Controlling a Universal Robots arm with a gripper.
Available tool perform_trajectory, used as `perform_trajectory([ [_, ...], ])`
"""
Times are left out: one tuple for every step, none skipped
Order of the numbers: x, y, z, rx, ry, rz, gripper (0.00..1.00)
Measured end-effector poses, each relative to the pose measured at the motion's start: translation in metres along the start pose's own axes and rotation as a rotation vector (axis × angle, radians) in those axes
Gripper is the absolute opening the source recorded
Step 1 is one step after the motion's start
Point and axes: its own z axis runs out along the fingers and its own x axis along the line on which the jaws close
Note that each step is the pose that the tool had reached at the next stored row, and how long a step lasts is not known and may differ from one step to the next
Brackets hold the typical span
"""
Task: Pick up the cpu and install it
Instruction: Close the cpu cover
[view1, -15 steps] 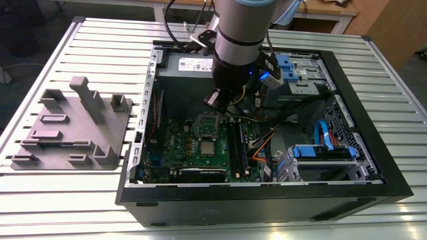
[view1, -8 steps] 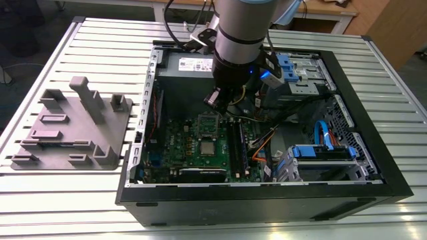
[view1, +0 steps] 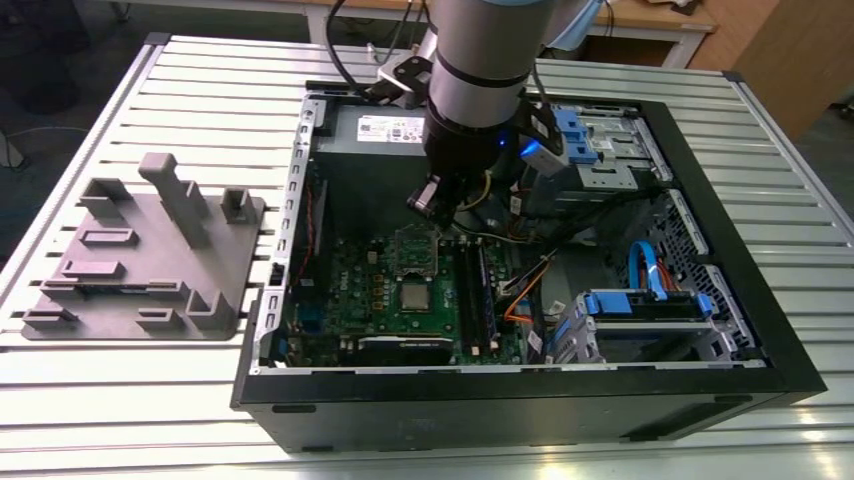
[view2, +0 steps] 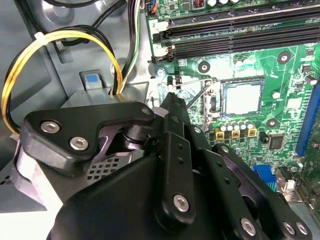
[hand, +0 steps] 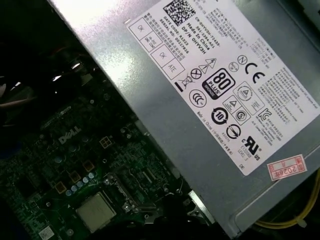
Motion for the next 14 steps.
perform_trajectory([
  [0.0009,-0.0001,0.0000,-0.0001,0.0000,-0.003,0.10],
  [0.0021,-0.0001,-0.0001,0.0000,-0.0001,-0.005,0.10],
  [0.0031,-0.0003,-0.0001,0.0001,0.0000,-0.007,0.10],
  [0.0041,-0.0007,-0.0002,0.0001,0.0001,-0.009,0.10],
  [0.0050,-0.0012,-0.0002,0.0001,0.0002,-0.011,0.10],
  [0.0061,-0.0018,-0.0003,0.0000,0.0003,-0.012,0.10],
  [0.0071,-0.0024,-0.0004,-0.0001,0.0005,-0.014,0.10],
  [0.0082,-0.0032,-0.0005,-0.0002,0.0006,-0.016,0.10],
  [0.0093,-0.0039,-0.0005,-0.0002,0.0007,-0.017,0.10],
  [0.0104,-0.0046,-0.0007,-0.0003,0.0008,-0.019,0.10],
  [0.0115,-0.0054,-0.0007,-0.0003,0.0010,-0.021,0.10],
  [0.0125,-0.0060,-0.0008,-0.0004,0.0011,-0.022,0.10],
  [0.0135,-0.0067,-0.0009,-0.0004,0.0011,-0.024,0.10],
  [0.0146,-0.0074,-0.0009,-0.0005,0.0012,-0.025,0.10],
])
